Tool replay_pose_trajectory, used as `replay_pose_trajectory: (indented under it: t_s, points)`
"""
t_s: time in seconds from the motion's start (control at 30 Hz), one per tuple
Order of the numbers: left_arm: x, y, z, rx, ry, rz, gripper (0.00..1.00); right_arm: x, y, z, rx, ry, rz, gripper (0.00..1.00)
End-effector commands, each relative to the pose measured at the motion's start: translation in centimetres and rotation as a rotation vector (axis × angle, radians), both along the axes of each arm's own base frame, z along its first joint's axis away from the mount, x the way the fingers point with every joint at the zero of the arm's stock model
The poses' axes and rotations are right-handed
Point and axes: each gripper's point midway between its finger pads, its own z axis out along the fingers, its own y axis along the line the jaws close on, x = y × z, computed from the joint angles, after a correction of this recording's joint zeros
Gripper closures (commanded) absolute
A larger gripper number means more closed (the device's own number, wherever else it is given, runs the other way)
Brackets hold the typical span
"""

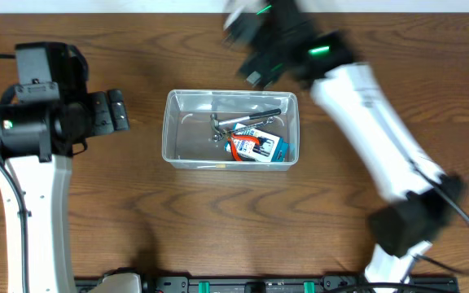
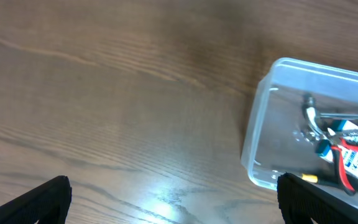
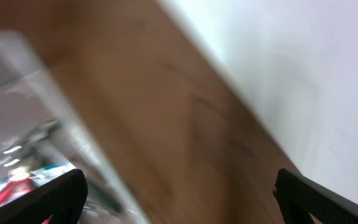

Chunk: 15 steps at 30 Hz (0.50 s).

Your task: Pack container

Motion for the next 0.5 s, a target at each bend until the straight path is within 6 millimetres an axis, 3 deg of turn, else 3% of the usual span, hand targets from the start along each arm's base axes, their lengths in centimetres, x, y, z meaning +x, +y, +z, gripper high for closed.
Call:
replay_pose_trajectory:
  t_s: [0.0,0.13,0.27,0.33,0.4,0.47]
  points:
    - [-1.9,0.0,2.3,0.062,-0.080,-0.015,0.02,1.7,-8.0,0.1,0.122,0.065,-0.343,0.01]
    - [-1.2,-0.3,5.1,0.071,-0.276,-0.024,0.02,2.4,-14.5,-0.4,0.128,0.083,-0.483,0.01]
    - [3.7,0.0,9.0,0.085,-0.558,-0.012,0.02,4.1,-19.2,1.0,0.153,-0.001,-0.572,0.01]
    - [6.4,0.1,10.0,0.089,-0.653,-0.009,0.02,4.6,-21.7,1.6,0.150,-0.040,-0.609,0.01]
    - [8.4,0.1,9.2,0.126,-0.647,-0.039,0.02,4.4,-23.7,1.5,0.158,-0.032,-0.647,0.01]
    - [8.9,0.1,7.3,0.166,-0.572,-0.081,0.02,3.4,-25.4,0.5,0.148,0.018,-0.684,0.01]
